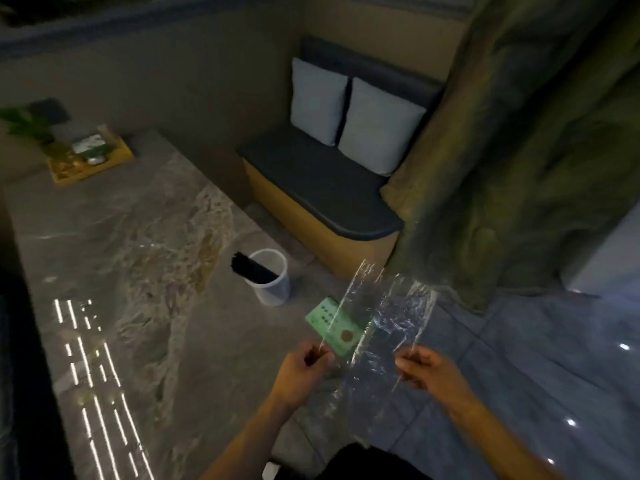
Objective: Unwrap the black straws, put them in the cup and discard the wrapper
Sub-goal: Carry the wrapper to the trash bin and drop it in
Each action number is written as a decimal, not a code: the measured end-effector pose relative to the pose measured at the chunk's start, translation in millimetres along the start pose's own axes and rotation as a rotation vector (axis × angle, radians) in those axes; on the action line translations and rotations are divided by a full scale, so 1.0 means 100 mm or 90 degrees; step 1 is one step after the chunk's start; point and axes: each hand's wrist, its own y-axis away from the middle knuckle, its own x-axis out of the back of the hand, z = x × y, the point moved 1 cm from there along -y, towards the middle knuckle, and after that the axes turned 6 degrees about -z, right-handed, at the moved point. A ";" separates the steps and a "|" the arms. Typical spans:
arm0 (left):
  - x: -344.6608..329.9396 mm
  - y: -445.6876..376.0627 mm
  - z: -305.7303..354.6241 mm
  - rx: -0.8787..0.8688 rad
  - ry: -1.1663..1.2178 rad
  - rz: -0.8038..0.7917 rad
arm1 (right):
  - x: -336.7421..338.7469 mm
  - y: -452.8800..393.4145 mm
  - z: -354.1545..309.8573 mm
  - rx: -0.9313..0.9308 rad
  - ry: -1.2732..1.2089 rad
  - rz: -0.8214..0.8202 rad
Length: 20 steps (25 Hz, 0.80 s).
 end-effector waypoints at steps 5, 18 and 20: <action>-0.78 -0.30 0.31 -0.034 -0.083 -0.025 | 0.87 0.23 0.18 0.052 0.022 0.102; -2.38 -0.90 0.96 -0.118 -0.234 -0.289 | 2.06 1.05 0.71 0.055 -0.191 0.439; -2.58 -1.00 1.04 -0.115 -0.221 -0.329 | 2.19 1.11 0.74 0.056 -0.207 0.463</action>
